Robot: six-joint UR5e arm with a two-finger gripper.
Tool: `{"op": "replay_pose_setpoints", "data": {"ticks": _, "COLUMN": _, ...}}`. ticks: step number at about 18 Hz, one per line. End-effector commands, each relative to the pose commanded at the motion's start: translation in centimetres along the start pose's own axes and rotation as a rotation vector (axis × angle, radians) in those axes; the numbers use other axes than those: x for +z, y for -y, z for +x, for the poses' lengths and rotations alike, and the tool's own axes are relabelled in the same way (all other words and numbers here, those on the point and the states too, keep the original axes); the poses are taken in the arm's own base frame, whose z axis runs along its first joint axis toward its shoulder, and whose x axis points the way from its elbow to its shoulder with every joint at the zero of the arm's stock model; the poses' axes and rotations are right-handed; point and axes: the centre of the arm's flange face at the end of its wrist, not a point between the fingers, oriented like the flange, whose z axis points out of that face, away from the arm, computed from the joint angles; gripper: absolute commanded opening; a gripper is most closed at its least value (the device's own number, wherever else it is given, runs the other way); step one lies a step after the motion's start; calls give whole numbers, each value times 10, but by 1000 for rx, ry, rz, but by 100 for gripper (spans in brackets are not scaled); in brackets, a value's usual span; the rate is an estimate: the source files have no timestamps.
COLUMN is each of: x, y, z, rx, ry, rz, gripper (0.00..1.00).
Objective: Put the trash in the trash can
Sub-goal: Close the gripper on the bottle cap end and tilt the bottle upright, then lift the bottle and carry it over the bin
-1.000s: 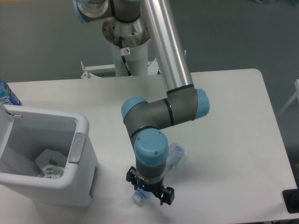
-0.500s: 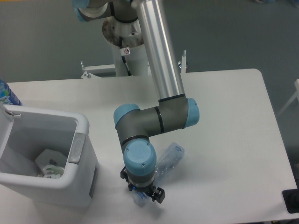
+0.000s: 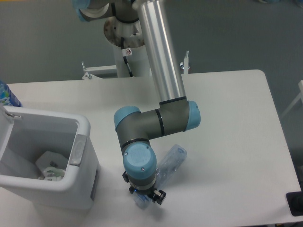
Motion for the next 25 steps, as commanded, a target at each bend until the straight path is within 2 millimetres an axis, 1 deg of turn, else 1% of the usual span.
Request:
{"op": "replay_pose_setpoints", "data": {"ticks": 1, "x": -8, "y": 2, "z": -4, "rx": -2, "ry": 8, "rz": 12, "gripper": 43}}
{"op": "replay_pose_setpoints", "data": {"ticks": 3, "x": -18, "y": -1, "z": -10, "rx": -8, "ry": 15, "rz": 30, "gripper": 36}}
{"op": "replay_pose_setpoints", "data": {"ticks": 5, "x": -27, "y": -3, "z": -12, "rx": 9, "ry": 20, "rz": 41, "gripper": 34}}
{"op": "replay_pose_setpoints", "data": {"ticks": 6, "x": -32, "y": -7, "z": -16, "rx": 4, "ry": 25, "rz": 44, "gripper": 32}}
{"op": "replay_pose_setpoints", "data": {"ticks": 7, "x": -36, "y": -13, "z": -22, "rx": -8, "ry": 24, "rz": 53, "gripper": 32}}
{"op": "replay_pose_setpoints", "data": {"ticks": 9, "x": -45, "y": -12, "z": -23, "rx": -13, "ry": 4, "rz": 95, "gripper": 30}}
{"op": "replay_pose_setpoints", "data": {"ticks": 13, "x": -60, "y": -19, "z": -31, "rx": -27, "ry": 2, "rz": 136, "gripper": 29}}
{"op": "replay_pose_setpoints", "data": {"ticks": 14, "x": -66, "y": -24, "z": -38, "rx": -37, "ry": 6, "rz": 151, "gripper": 29}}
{"op": "replay_pose_setpoints", "data": {"ticks": 17, "x": -102, "y": -29, "z": -57, "rx": -58, "ry": -12, "rz": 278, "gripper": 29}}
{"op": "replay_pose_setpoints", "data": {"ticks": 19, "x": -131, "y": -40, "z": -69, "rx": -77, "ry": -38, "rz": 384, "gripper": 29}}
{"op": "replay_pose_setpoints", "data": {"ticks": 22, "x": -162, "y": -58, "z": -84, "rx": -101, "ry": -95, "rz": 543, "gripper": 29}}
{"op": "replay_pose_setpoints", "data": {"ticks": 25, "x": -190, "y": -65, "z": -93, "rx": -112, "ry": -128, "rz": 660, "gripper": 29}}
